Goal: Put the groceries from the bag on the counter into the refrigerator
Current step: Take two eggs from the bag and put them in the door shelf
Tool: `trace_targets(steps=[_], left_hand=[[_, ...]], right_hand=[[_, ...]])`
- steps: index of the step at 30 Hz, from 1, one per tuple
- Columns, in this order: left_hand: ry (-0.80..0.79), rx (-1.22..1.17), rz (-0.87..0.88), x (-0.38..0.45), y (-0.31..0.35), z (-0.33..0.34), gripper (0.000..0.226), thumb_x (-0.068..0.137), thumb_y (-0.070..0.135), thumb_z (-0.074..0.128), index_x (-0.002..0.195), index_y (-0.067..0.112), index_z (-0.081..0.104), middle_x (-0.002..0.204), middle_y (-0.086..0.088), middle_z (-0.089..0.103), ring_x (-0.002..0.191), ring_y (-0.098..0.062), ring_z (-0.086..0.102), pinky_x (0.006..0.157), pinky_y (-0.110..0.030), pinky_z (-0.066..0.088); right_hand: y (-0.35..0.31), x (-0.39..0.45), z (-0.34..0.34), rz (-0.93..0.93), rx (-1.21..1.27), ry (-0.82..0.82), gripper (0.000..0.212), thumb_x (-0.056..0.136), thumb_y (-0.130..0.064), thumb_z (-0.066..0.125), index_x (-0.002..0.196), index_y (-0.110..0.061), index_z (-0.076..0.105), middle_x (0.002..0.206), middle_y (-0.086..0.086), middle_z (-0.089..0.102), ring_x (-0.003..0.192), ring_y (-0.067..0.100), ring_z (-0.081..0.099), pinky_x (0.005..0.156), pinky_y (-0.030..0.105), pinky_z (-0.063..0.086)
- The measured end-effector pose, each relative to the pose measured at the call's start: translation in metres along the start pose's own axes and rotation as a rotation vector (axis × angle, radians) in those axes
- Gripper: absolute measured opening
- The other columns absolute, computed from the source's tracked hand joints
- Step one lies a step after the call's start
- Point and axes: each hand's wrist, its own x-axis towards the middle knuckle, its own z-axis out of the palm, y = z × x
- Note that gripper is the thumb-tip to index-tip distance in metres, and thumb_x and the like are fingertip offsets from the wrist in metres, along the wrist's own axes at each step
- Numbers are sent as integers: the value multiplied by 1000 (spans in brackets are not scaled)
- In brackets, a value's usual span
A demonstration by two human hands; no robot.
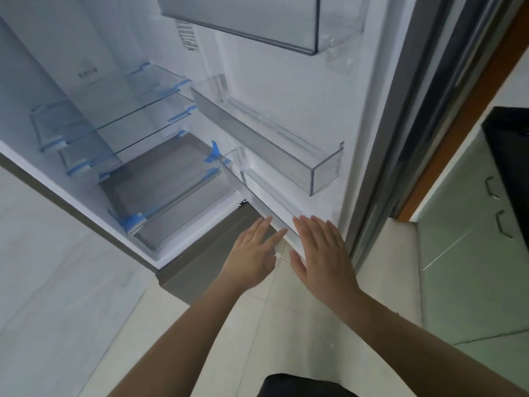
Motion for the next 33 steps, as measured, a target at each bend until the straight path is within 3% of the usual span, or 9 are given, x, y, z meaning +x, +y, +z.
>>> trace_targets(steps=[3, 8, 11, 16, 21, 27, 30, 33], left_hand=[[20, -21, 10, 14, -6, -2, 65, 95, 29, 52, 152, 32, 23, 163, -4, 9, 150, -24, 5, 118, -39, 8], [49, -53, 36, 46, -31, -3, 74, 89, 27, 58, 153, 30, 22, 161, -4, 20, 149, -26, 17, 119, -46, 21], [95, -51, 66, 75, -46, 0, 72, 88, 24, 61, 152, 26, 26, 159, -7, 27, 147, -27, 23, 118, -48, 21], [84, -33, 115, 124, -73, 9, 78, 84, 17, 63, 152, 24, 27, 158, -9, 29, 147, -29, 23, 117, -50, 9], [101, 4, 205, 163, -111, 11, 85, 76, 22, 73, 150, 21, 30, 151, -14, 40, 140, -33, 37, 113, -54, 23], [76, -2, 295, 191, -126, 19, 77, 72, 24, 76, 142, 14, 46, 134, -12, 59, 125, -31, 55, 107, -55, 35], [81, -11, 326, 200, -124, 28, 80, 70, 24, 75, 142, 11, 45, 135, -14, 57, 128, -33, 51, 111, -53, 28], [95, -6, 340, 203, -122, 32, 81, 71, 24, 69, 145, 9, 41, 139, -16, 52, 133, -34, 45, 113, -51, 19]], right_hand=[[13, 9, 11, 57, -23, -93, 60, 90, -37, 56, 143, -12, 40, 142, 10, 49, 131, 30, 45, 112, 46, 32], [30, 26, 34, 159, -140, -301, 71, 86, -45, 61, 144, -9, 40, 147, 12, 44, 134, 33, 43, 111, 47, 29], [36, 39, 48, 203, -201, -362, 72, 86, -47, 59, 143, -7, 40, 146, 13, 45, 134, 34, 42, 113, 49, 28], [38, 66, 64, 343, -287, -336, 78, 81, -42, 68, 142, -3, 41, 141, 18, 49, 131, 36, 45, 112, 50, 31], [38, 83, 77, 499, -351, -332, 88, 70, -33, 78, 141, 2, 40, 143, 21, 46, 132, 40, 42, 112, 53, 23], [56, 111, 83, 636, -380, -355, 85, 59, -32, 85, 130, 1, 53, 127, 21, 58, 119, 39, 54, 101, 54, 40], [65, 118, 79, 657, -385, -378, 88, 69, -36, 78, 141, -2, 41, 142, 19, 47, 132, 37, 43, 108, 53, 31], [73, 119, 72, 655, -369, -434, 84, 89, -43, 55, 152, -11, 10, 160, 15, 12, 146, 32, 12, 118, 46, 6]])
